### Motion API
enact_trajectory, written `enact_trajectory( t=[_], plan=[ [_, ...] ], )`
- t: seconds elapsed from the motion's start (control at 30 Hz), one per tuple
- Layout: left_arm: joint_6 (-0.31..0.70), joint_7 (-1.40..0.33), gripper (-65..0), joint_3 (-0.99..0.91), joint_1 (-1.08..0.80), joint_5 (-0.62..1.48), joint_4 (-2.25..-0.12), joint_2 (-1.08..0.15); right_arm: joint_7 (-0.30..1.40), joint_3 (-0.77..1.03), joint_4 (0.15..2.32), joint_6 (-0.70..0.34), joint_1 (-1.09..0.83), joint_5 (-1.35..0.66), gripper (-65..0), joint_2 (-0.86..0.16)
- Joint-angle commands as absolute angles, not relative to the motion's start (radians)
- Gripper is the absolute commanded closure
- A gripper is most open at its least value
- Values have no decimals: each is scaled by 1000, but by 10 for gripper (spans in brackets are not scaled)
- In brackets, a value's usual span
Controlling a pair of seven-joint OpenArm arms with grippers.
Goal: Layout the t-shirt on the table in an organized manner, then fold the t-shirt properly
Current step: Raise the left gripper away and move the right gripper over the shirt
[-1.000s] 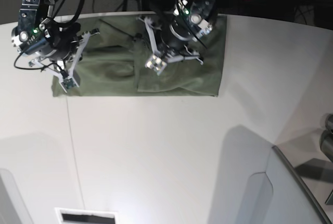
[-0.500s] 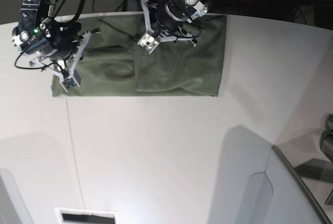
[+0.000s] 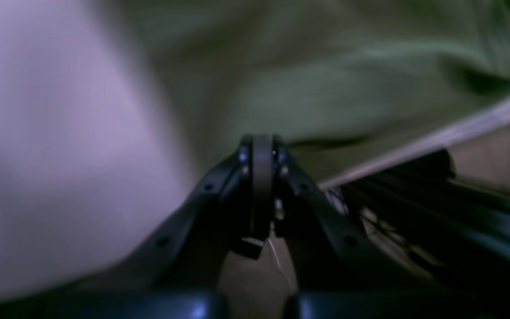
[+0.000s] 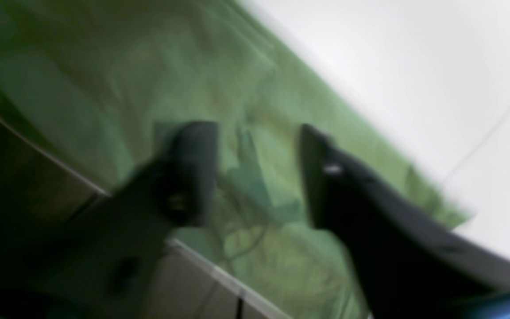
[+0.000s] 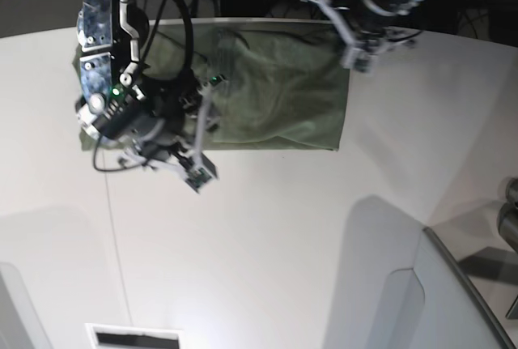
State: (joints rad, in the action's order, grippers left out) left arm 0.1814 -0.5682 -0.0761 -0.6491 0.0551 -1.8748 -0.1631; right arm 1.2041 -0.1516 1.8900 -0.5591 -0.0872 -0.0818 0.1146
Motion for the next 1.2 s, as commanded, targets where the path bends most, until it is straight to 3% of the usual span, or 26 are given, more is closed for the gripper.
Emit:
enact_trajectory(
  t=[0.0, 0.07, 0.13, 0.4, 0.67, 0.87, 0.97, 1.17],
  plan=[
    [185, -535, 0, -127, -668, 110, -1893, -179, 1199, -166, 1876, -561, -56, -85, -378, 119],
    [185, -518, 0, -216, -688, 211, -1891, -200, 1198, -182, 1805, -561, -16, -91, -446, 120],
    [186, -495, 0, -300, -704, 292, -1891, -206, 1175, -180, 1702, -561, 25, -159, -449, 120],
    [186, -450, 0, -418, -713, 354, -1891, -199, 1043, -182, 1283, -561, 171, -360, -324, 102],
    [186, -450, 0, -415, -694, 354, -1833, -199, 1024, -182, 1305, -558, 168, -361, -327, 96],
    [226, -450, 0, -420, -677, 354, -1784, -199, 975, -182, 1308, -406, 170, -361, -329, 68],
    [277, -450, 0, -420, -677, 355, -1784, -199, 957, -182, 1307, -394, 170, -361, -329, 54],
    [277, -450, 0, -420, -656, 355, -1768, -199, 954, -182, 1277, -386, 174, -361, -329, 38]
  ],
)
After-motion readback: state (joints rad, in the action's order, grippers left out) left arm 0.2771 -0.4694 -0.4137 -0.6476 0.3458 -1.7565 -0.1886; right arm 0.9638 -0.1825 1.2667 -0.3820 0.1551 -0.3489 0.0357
